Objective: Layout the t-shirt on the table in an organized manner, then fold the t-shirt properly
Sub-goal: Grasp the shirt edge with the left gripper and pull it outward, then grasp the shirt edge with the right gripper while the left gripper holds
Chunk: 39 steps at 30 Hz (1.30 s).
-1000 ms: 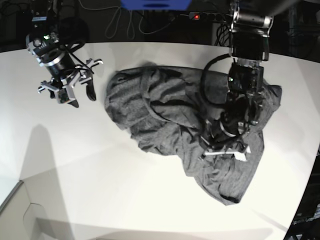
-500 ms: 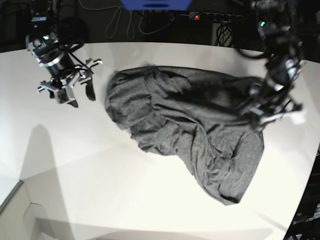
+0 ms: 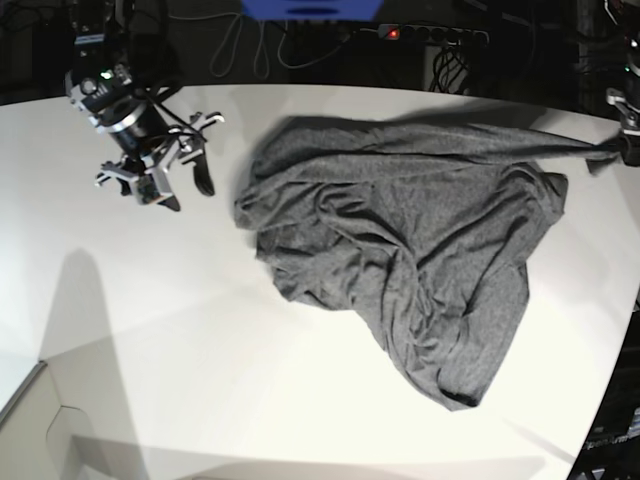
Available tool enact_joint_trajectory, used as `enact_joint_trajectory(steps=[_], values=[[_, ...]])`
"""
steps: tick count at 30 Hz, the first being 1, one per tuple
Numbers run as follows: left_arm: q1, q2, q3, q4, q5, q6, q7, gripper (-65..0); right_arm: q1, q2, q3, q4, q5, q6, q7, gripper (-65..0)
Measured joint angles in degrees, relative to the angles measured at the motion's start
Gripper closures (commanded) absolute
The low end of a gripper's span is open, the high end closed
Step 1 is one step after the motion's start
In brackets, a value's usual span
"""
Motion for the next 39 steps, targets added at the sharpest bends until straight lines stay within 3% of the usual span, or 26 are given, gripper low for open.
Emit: enact_joint_trajectory(steps=[3, 7, 9, 15, 17, 24, 29, 31, 33, 37, 39], values=[[0.11, 1.46, 0.04, -0.13, -0.2, 0.0, -0.04, -0.5, 0.0, -0.33, -1.07, 0.02, 0.0, -0.02, 0.0, -36.2], [-0.37, 2.82, 0.04, -0.28, -0.26, 0.0, 3.89, -3.0, 0.0, -0.28, -1.14, 0.04, 0.0, -0.02, 0.0, -43.0], [-0.94, 2.71, 0.04, -1.18, -0.5, -0.02, 5.27, -9.8, -0.13, -0.26, -1.05, 0.04, 0.0, -0.02, -0.02, -43.6], [-3.02, 2.86, -0.07, -2.12, -0.59, -0.02, 7.76, -38.8, -0.76, 0.04, -0.98, 0.04, 0.0, -0.02, 0.02, -43.6], [-2.95, 2.89, -0.11, -2.12, -0.59, -0.02, 7.69, -43.2, -0.96, 0.07, -0.94, 0.11, 0.0, -0.02, -0.02, -43.6], [-13.07, 2.82, 2.47, -4.44, -0.07, -0.07, 7.54, -43.4, -0.28, 0.07, -0.76, 0.33, -0.04, -0.02, -0.04, -44.0], [-22.34, 3.45, 13.07, -13.46, 8.98, 1.11, 8.24, -43.4, 6.78, 0.04, -0.83, 0.09, 0.26, 0.0, -1.62, -44.0], [-26.14, 3.19, 16.96, -17.9, 14.12, 1.07, 8.48, -43.4, 10.08, -0.17, -1.09, 0.2, 0.33, -0.02, -6.29, -44.0], [-28.76, 3.19, 19.76, -22.71, 18.69, 0.94, 8.79, -43.4, 13.97, -0.2, -2.4, -0.72, -0.07, 2.16, -10.71, -44.0], [-30.34, 3.61, 20.15, -28.11, 23.52, 1.22, 9.2, -43.4, 21.9, -3.56, -4.2, -5.49, 0.44, 11.45, -16.57, -44.0], [-30.25, 2.91, 18.88, -28.48, 24.09, 1.16, 8.98, -43.4, 23.91, -4.68, -5.33, -8.55, 0.5, 12.7, -19.71, -44.0]])
